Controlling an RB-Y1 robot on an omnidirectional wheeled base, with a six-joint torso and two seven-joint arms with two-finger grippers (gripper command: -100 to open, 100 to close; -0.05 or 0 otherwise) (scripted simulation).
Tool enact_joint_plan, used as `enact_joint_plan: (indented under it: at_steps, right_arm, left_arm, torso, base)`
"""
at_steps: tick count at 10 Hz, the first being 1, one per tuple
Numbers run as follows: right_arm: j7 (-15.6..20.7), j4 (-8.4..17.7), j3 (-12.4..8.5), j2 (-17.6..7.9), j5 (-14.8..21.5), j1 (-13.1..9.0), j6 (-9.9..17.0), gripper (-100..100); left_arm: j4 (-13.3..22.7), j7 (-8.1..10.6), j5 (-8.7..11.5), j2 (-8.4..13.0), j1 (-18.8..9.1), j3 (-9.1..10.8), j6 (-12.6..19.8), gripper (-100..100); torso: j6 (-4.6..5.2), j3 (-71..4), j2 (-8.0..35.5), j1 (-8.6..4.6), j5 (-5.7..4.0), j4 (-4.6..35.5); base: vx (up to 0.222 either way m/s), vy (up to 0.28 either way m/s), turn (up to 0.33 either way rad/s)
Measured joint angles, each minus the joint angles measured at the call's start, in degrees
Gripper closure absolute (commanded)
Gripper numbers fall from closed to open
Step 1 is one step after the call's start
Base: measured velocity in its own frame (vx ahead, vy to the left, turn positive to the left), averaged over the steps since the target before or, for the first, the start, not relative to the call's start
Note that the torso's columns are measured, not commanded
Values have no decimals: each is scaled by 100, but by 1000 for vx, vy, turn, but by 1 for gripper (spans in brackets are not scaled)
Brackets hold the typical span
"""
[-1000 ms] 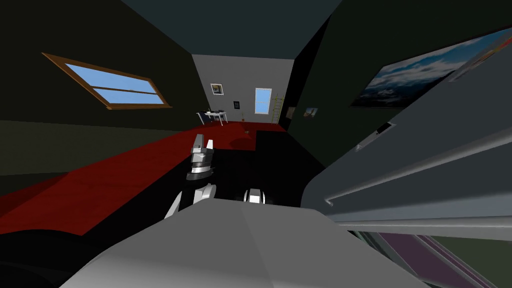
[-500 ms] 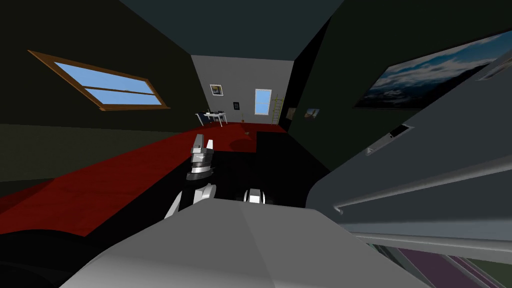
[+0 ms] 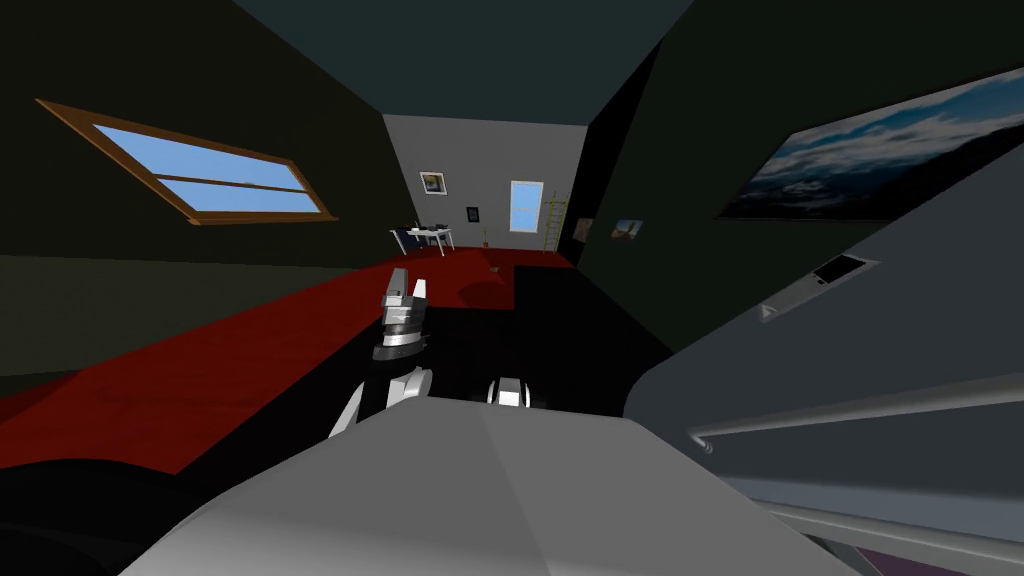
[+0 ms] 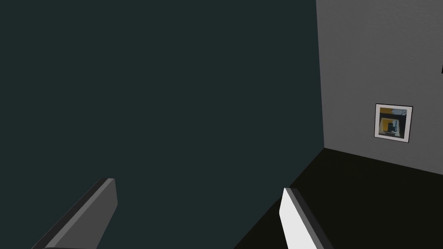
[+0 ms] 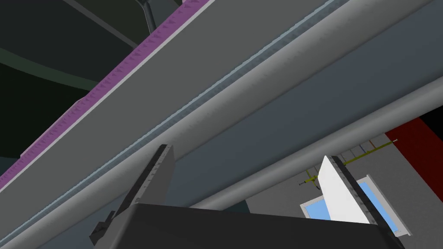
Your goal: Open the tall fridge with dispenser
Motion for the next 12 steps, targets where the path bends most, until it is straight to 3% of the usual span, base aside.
enact_joint_plan:
  at_steps: [2, 3, 9, 10, 12]
  right_arm:
    - [-3, 26, 56, 32, -4, 8, 19, -100]
    - [-6, 14, 84, 38, -8, 13, 4, 100]
    - [-51, 272, 155, 127, -112, 167, 129, 100]
    - [-57, 316, 179, 167, -123, 187, 162, -100]
    - [-156, 219, 2, 180, -253, 413, 113, -100]
  left_arm:
    - [0, 0, 0, 0, -1, 0, 0, 0]
    - [0, 0, 0, 0, -1, 0, 0, 0]
    - [0, 0, 0, 0, 1, 0, 0, 0]
    - [-1, 0, 0, 0, 1, 0, 0, 0]
    - [0, 0, 0, 1, -2, 1, 0, 0]
  torso:
    - [14, 25, 37, -14, -6, 12]
    - [31, 52, 63, -18, -19, 25]
    - [65, 85, 76, 23, -38, 34]
    - [69, 90, 81, 5, -44, 36]
    - [68, 129, 157, -38, -46, 61]
  base:
    - [22, 43, -41]
    - [-3, 15, -12]
    - [205, 115, -1]
    - [116, 27, -58]
    - [-35, -24, -49]
